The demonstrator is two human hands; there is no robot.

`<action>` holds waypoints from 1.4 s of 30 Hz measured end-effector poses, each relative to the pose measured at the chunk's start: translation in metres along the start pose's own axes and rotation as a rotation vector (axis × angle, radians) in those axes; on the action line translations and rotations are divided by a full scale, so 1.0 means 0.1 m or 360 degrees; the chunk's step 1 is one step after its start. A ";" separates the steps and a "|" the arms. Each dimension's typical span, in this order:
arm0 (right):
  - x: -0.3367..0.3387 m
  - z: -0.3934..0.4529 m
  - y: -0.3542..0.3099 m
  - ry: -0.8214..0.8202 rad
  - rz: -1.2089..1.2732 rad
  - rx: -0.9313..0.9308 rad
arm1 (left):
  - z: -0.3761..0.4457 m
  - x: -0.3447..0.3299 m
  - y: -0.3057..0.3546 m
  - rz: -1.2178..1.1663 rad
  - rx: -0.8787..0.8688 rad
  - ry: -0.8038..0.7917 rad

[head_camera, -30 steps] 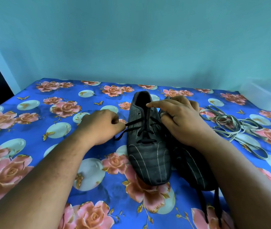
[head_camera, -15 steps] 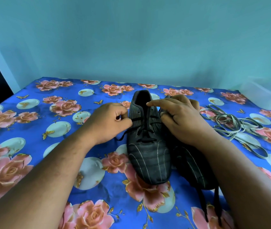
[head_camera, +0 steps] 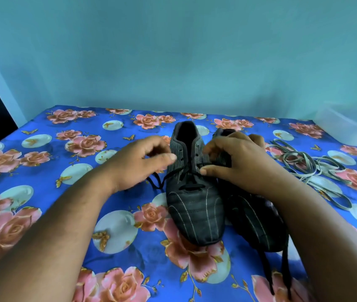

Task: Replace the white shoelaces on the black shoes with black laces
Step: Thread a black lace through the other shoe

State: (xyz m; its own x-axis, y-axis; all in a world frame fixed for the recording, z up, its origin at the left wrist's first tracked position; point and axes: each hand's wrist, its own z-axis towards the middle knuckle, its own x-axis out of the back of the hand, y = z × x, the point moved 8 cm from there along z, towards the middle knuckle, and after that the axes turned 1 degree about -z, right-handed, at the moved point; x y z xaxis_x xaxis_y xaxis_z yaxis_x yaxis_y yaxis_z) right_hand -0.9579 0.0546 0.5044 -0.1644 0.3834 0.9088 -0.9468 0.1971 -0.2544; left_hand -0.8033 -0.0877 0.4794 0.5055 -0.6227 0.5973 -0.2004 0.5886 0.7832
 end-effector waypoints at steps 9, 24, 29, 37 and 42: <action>0.11 -0.01 0.09 0.0227 0.0206 0.0038 | -0.01 -0.10 0.01 -0.0088 -0.0003 -0.0182; 0.26 -0.03 0.11 0.0166 0.1225 -0.0076 | -0.03 0.06 -0.33 -0.0109 0.0417 -0.0176; 0.50 -0.07 0.15 0.0486 0.1398 -0.0105 | -0.01 0.07 -0.29 -0.0057 0.0340 -0.0158; 0.78 -0.17 0.47 0.0882 0.1486 -0.0379 | 0.03 -0.04 -0.23 0.0337 0.0124 -0.0224; 0.76 -0.19 0.55 0.0896 0.1236 -0.0524 | -0.01 -0.07 -0.21 0.0045 0.0190 -0.0134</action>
State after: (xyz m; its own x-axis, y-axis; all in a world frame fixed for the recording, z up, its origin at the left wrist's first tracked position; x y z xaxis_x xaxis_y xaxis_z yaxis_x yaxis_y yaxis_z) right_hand -1.0173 0.1112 0.5533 -0.4675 0.8640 0.1868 -0.4961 -0.0815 -0.8644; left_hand -0.8023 -0.0954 0.4584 0.4270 -0.6508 0.6278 -0.3145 0.5441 0.7779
